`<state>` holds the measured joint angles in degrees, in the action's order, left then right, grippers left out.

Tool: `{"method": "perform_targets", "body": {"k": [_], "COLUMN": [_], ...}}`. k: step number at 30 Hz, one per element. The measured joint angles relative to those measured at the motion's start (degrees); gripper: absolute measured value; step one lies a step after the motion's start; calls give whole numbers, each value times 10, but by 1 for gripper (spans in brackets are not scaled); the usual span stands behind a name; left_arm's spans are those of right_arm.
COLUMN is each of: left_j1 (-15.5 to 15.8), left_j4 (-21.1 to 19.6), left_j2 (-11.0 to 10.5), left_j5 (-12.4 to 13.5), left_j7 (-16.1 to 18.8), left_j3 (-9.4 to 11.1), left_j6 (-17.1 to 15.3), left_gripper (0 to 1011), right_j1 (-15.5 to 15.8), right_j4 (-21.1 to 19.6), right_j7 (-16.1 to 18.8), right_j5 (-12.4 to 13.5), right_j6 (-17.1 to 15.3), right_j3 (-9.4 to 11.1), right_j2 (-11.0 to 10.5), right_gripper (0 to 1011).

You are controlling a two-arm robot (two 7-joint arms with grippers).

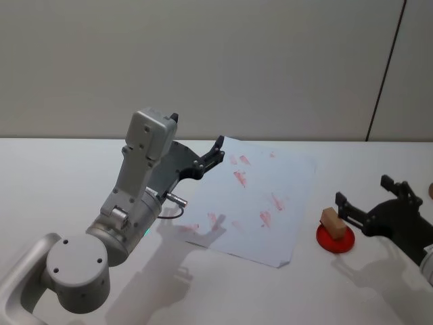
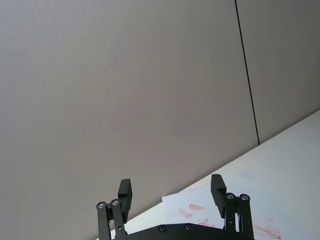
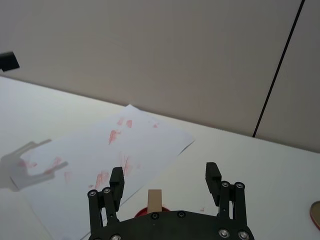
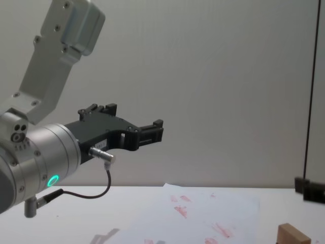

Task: Use the one hand to pick up the stamp and affix it onto the A4 paper.

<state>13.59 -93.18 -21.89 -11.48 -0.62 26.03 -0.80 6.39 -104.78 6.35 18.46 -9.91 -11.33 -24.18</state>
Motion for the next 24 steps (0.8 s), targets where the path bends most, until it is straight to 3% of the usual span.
{"method": "perform_targets", "body": {"k": [16, 24], "left_j1": [0, 0], "left_j4": [0, 0], "left_j2": [0, 0], "left_j5": [0, 0], "left_j7": [0, 0], "left_j3": [0, 0], "left_j6": [0, 0], "left_gripper": [1003, 1003], "right_j1": [-30, -48], "right_j4": [36, 60], "right_j7": [3, 2], "right_j5": [-65, -88], "right_j6": [-85, -112], "right_j3": [-23, -33], "right_j2": [28, 45], "right_gripper": [1001, 1001]}}
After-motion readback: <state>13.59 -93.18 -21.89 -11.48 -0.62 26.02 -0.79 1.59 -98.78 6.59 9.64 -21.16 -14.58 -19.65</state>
